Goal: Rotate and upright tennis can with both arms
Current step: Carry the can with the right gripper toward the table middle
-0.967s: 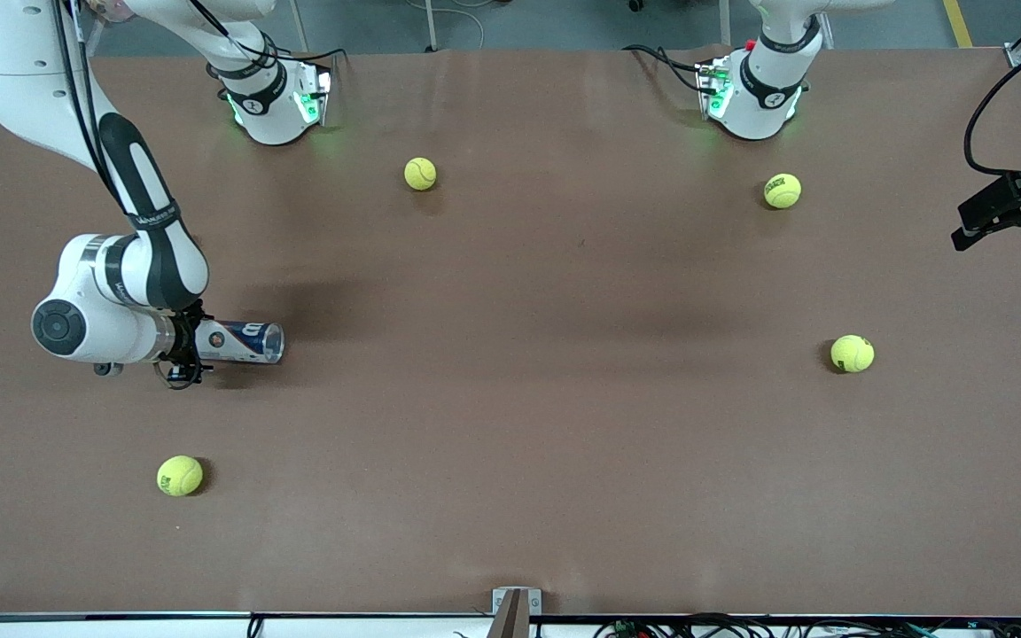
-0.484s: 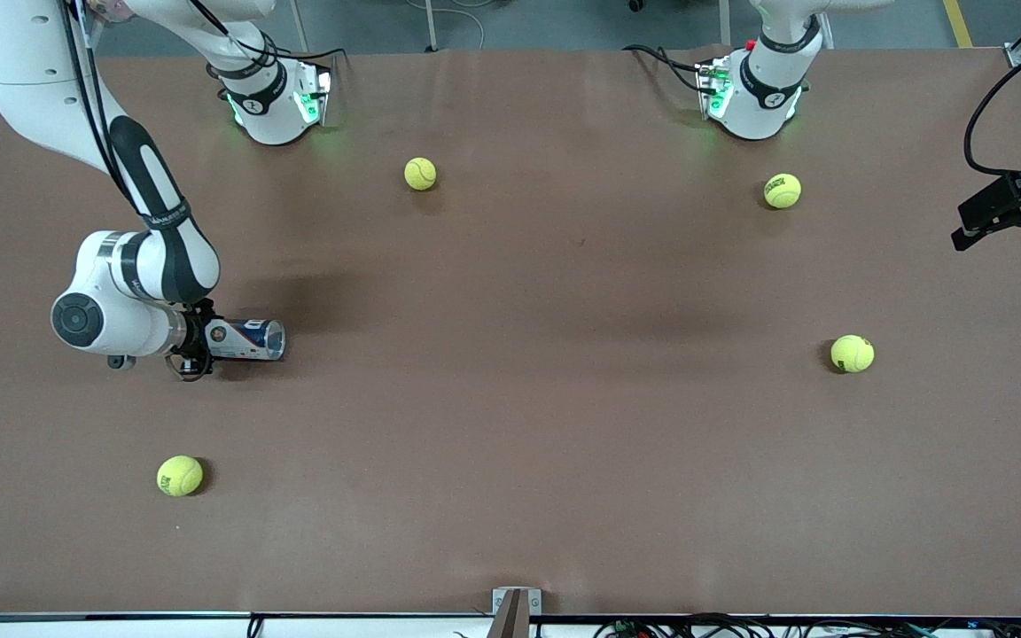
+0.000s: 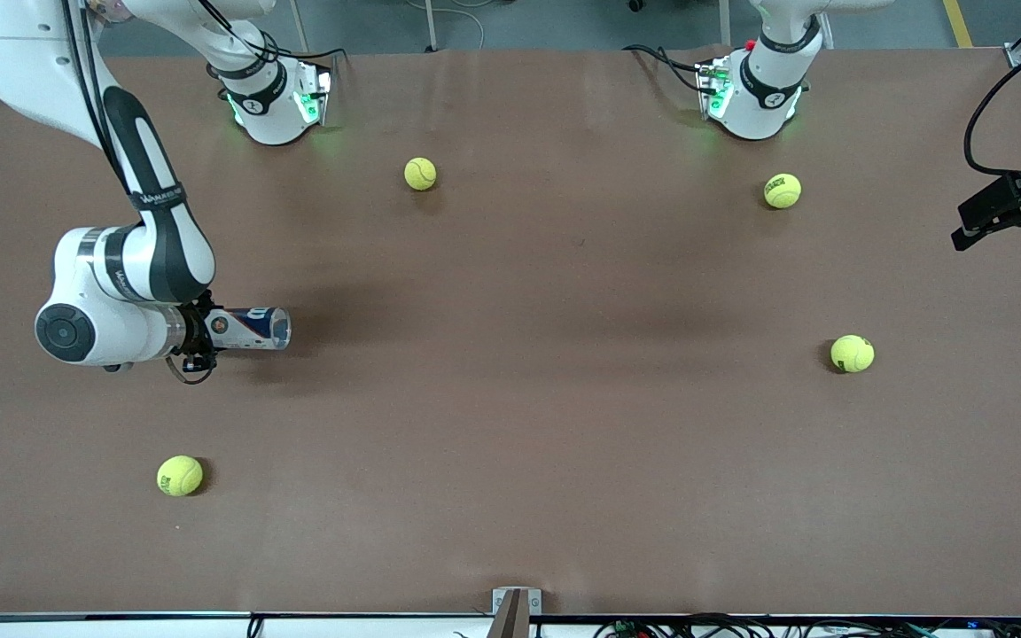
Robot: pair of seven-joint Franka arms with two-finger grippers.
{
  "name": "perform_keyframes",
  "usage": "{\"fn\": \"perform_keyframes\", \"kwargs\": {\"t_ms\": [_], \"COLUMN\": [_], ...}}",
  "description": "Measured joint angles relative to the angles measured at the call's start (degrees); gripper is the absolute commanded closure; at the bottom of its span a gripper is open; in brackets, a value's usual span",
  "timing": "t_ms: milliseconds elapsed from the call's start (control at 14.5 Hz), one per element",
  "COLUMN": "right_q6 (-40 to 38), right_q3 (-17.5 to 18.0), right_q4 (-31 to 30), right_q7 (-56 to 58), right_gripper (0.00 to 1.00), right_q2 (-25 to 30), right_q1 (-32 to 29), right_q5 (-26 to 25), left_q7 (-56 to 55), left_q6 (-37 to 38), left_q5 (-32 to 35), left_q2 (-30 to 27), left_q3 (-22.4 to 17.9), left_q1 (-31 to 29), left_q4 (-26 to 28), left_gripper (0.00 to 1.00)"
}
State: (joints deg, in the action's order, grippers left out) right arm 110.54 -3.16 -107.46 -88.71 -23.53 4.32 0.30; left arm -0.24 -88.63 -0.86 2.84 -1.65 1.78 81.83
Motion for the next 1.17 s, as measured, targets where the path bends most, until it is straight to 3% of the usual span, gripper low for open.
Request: {"fn": "perform_keyframes", "kwargs": {"t_ms": [484,829,1175], "right_q6": [-11.0,-4.2,4.3], "right_q3": [0.7,0.8,0.7], "right_q4": [12.9,15.9,23.6], "right_q7": [-12.1,-21.5,-29.0], "right_gripper": [0.27,0.28,0.28], "right_q2": [2.0,1.1,-8.6], "right_q1": [11.1,23.7,34.8], "right_q5": [8.4,9.5,8.7], "left_q7": [0.0,0.0,0.0], "left_q6": [0.0,0.0,0.0], "left_q5": [0.0,0.0,0.0], "left_q2": [0.0,0.0,0.0], "left_q3": [0.0,0.0,0.0], "left_q1": [0.0,0.0,-0.1], "left_q4": [0.0,0.0,0.0], "left_gripper": [0.0,0.0,0.0]}}
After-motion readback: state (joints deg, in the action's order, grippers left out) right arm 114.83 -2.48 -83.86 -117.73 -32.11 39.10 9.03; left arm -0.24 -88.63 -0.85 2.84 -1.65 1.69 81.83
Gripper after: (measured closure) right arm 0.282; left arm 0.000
